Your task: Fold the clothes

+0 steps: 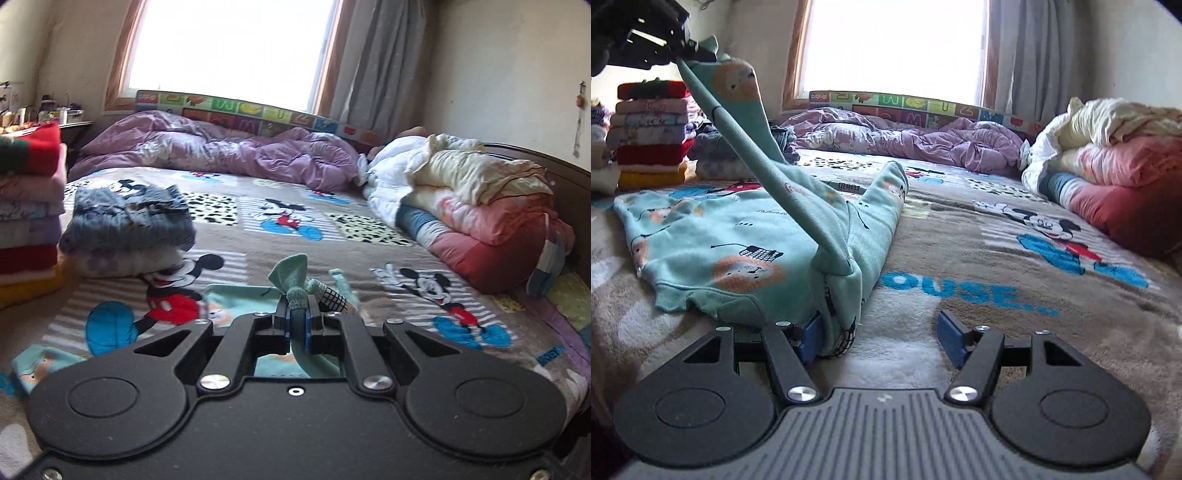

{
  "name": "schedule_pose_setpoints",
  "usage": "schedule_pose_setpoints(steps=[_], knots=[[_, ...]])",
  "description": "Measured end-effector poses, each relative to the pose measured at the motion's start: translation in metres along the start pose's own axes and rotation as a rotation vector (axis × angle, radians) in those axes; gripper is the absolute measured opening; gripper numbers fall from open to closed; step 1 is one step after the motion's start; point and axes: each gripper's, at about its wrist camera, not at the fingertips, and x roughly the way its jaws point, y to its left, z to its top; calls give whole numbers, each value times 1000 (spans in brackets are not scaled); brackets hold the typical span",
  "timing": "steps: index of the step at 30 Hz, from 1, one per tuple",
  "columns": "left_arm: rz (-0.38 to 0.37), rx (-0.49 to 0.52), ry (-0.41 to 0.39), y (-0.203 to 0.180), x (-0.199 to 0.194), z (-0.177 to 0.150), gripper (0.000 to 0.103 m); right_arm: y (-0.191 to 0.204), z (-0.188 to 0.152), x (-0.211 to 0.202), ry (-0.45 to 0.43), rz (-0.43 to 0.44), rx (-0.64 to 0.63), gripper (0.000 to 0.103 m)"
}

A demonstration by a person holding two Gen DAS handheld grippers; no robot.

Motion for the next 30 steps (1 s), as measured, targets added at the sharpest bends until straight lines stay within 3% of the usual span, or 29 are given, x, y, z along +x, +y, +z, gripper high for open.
schedule_pose_setpoints(steps=[14,17,23,28,30], knots=[[83,-66,54,64,16,-45,5,45,-4,-12,-70,-80,-376,60],[97,-59,98,72,25,-56,5,49,-6,-14,-78,-84,-421,60],[90,-47,88,78,25,-60,5,50,-7,-15,-77,-79,-452,60],[169,15,189,80,47,-90,5,50,-8,-28,-72,23,-489,62],[177,-6,201,84,50,-98,6,48,-5,-40,-99,79,-467,59]])
